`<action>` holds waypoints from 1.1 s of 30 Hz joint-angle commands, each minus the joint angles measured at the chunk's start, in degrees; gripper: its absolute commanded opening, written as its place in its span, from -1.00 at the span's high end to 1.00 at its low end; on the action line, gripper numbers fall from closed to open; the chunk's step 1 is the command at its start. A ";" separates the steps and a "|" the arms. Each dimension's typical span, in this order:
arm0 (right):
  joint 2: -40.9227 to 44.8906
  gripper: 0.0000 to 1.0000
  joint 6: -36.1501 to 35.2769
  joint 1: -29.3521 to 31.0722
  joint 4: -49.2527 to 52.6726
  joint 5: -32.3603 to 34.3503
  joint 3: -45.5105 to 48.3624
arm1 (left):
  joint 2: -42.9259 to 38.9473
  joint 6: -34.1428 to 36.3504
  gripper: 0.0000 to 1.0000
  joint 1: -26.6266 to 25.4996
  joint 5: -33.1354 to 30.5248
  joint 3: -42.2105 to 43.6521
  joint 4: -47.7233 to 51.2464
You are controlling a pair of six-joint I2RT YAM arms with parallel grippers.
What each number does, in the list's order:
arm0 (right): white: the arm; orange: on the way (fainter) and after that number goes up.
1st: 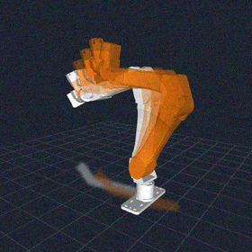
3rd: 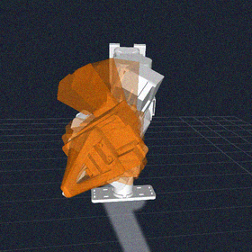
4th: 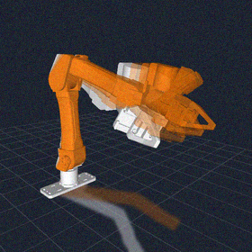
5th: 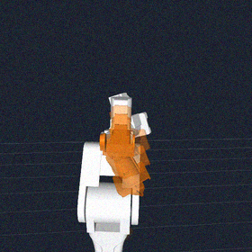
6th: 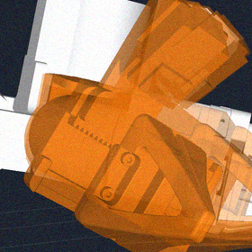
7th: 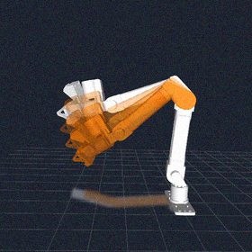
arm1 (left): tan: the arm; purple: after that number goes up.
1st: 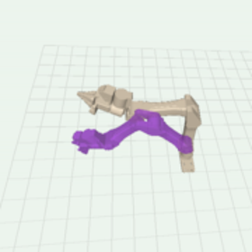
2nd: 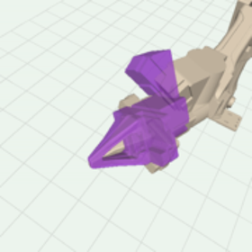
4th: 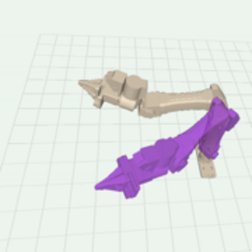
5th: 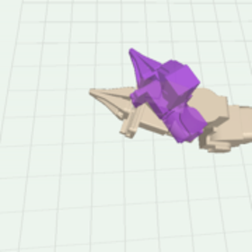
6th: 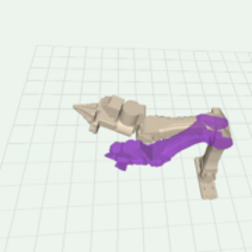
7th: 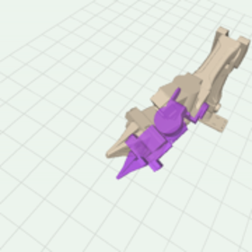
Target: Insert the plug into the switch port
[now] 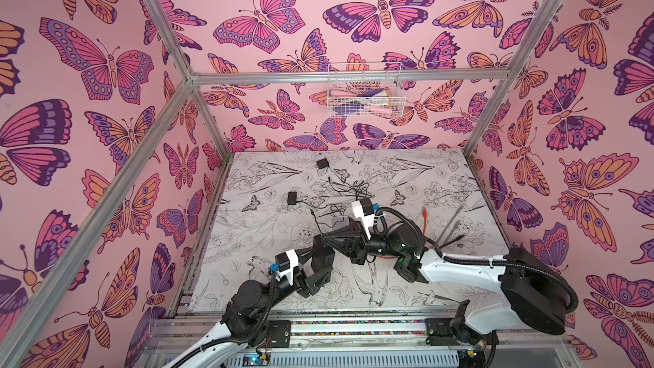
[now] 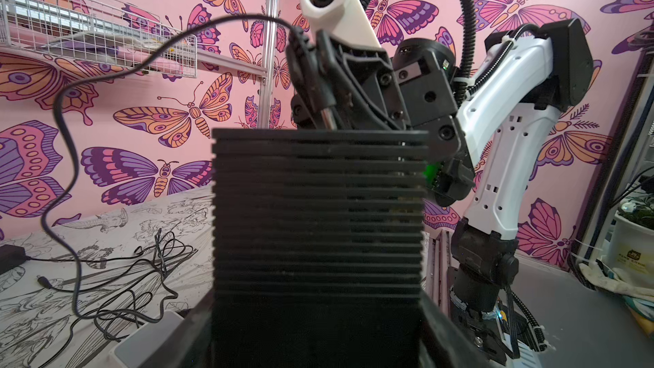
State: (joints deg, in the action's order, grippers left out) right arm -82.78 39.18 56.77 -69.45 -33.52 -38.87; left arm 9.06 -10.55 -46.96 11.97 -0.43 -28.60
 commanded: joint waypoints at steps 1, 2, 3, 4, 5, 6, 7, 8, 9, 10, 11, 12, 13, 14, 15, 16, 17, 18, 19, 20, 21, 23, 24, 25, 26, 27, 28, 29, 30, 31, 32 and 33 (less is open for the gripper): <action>-0.88 1.00 -0.51 0.85 -1.97 -0.11 0.34 | -0.89 -1.47 1.00 -0.24 -1.51 3.05 -4.48; -0.97 1.00 -0.51 0.88 -2.10 -0.15 0.34 | -0.81 -1.69 1.00 -0.28 -1.59 3.07 -4.62; -1.11 1.00 -0.47 0.88 -2.20 -0.06 0.41 | -0.80 -1.88 1.00 -0.24 -1.68 3.06 -4.67; -1.22 1.00 -0.51 0.88 -2.44 0.03 0.48 | -0.73 -2.17 1.00 -0.24 -1.84 3.06 -4.90; -1.24 1.00 -0.51 0.88 -2.53 0.14 0.59 | -0.74 -2.53 1.00 -0.24 -1.96 3.15 -5.08; -1.40 1.00 -0.59 0.89 -2.78 0.36 0.71 | -0.79 -2.84 1.00 -0.24 -2.10 3.06 -5.38; -1.57 1.00 -0.59 0.95 -3.02 0.47 0.82 | -0.81 -3.35 1.00 -0.24 -2.32 3.11 -5.88; -1.68 1.00 -0.59 0.97 -3.21 0.58 0.90 | -0.80 -3.90 1.00 -0.24 -2.59 3.31 -6.55; -1.85 1.00 -0.57 0.97 -3.47 0.64 1.03 | -0.71 -4.34 1.00 -0.24 -2.73 3.35 -7.56; -1.98 1.00 -0.51 0.97 -3.91 0.63 1.14 | -0.78 -4.81 1.00 -0.24 -2.82 3.25 -8.11; -2.10 1.00 -0.42 0.97 -4.18 0.65 1.25 | -0.80 -5.11 1.00 -0.24 -2.83 3.17 -8.74; -2.20 1.00 -0.27 0.99 -4.30 0.69 1.17 | -0.88 -5.40 1.00 -0.24 -2.91 3.11 -9.46; -2.21 1.00 -0.33 0.97 -4.33 0.55 1.22 | -1.06 -5.70 1.00 -0.24 -2.91 3.07 -10.18; -2.19 1.00 -0.33 0.97 -4.34 0.48 1.17 | -1.19 -5.87 1.00 -0.24 -3.04 3.00 -10.62; -2.21 1.00 -0.33 0.97 -4.32 0.34 1.15 | -1.29 -5.97 1.00 -0.24 -3.13 2.84 -10.94; -2.29 1.00 -0.37 0.97 -4.29 0.19 1.07 | -1.42 -5.98 1.00 -0.24 -3.13 2.56 -10.96; -2.38 1.00 -0.42 0.97 -4.27 0.08 1.01 | -1.41 -5.98 1.00 -0.24 -3.26 2.42 -11.04; -2.47 1.00 -0.50 0.97 -4.21 0.03 1.13 | -1.50 -5.98 1.00 -0.25 -3.27 2.24 -11.26; -2.63 1.00 -0.51 0.93 -4.25 0.04 1.09 | -1.50 -5.98 1.00 -0.24 -3.27 2.20 -11.38; -2.85 1.00 -0.51 0.97 -4.25 0.04 1.24 | -1.50 -5.98 1.00 -0.24 -3.26 2.02 -11.52; -3.11 1.00 -0.51 0.97 -4.21 -0.08 1.18 | -1.50 -5.85 1.00 -0.24 -3.24 1.92 -11.49; -3.67 1.00 -0.51 1.06 -3.92 -0.32 0.91 | -1.33 -5.69 1.00 -0.24 -3.09 1.73 -11.40; -3.78 1.00 -0.51 1.06 -3.54 -0.38 0.87 | -1.24 -5.63 1.00 -0.24 -3.00 1.70 -11.42; -3.87 1.00 -0.70 1.06 -3.22 -0.36 0.76 | -1.16 -5.70 1.00 -0.24 -3.07 1.73 -11.39; -3.79 1.00 -1.03 1.06 -2.56 -0.43 0.75 | -1.08 -5.71 1.00 -0.24 -3.09 1.74 -11.46; -3.64 1.00 -1.63 1.06 -1.75 -0.74 0.65 | -1.07 -5.71 1.00 -0.24 -3.17 1.77 -11.39; -3.33 1.00 -2.25 1.07 -0.55 -1.13 0.53 | -1.16 -5.80 1.00 -0.24 -3.34 1.70 -11.45; -3.03 1.00 -2.98 1.06 0.69 -1.44 0.33 | -1.19 -5.80 1.00 -0.30 -3.44 1.74 -11.40; -2.55 1.00 -4.02 1.16 2.72 -1.69 0.00 | -1.27 -5.80 1.00 -0.24 -3.53 1.75 -11.39; -1.95 1.00 -5.34 1.30 4.90 -2.14 -0.30 | -1.24 -5.80 1.00 -0.24 -3.61 1.88 -11.46; -1.42 1.00 -6.64 1.46 7.02 -2.47 -0.67 | -1.24 -5.80 1.00 -0.25 -3.68 1.67 -11.44; -0.75 1.00 -8.01 1.50 9.53 -2.44 -1.01 | -1.29 -5.80 1.00 -0.24 -3.79 1.55 -11.30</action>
State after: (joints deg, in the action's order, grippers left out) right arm -84.27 35.57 57.14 -71.26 -31.99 -39.46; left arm 9.10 -15.73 -47.27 10.44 -0.43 -30.13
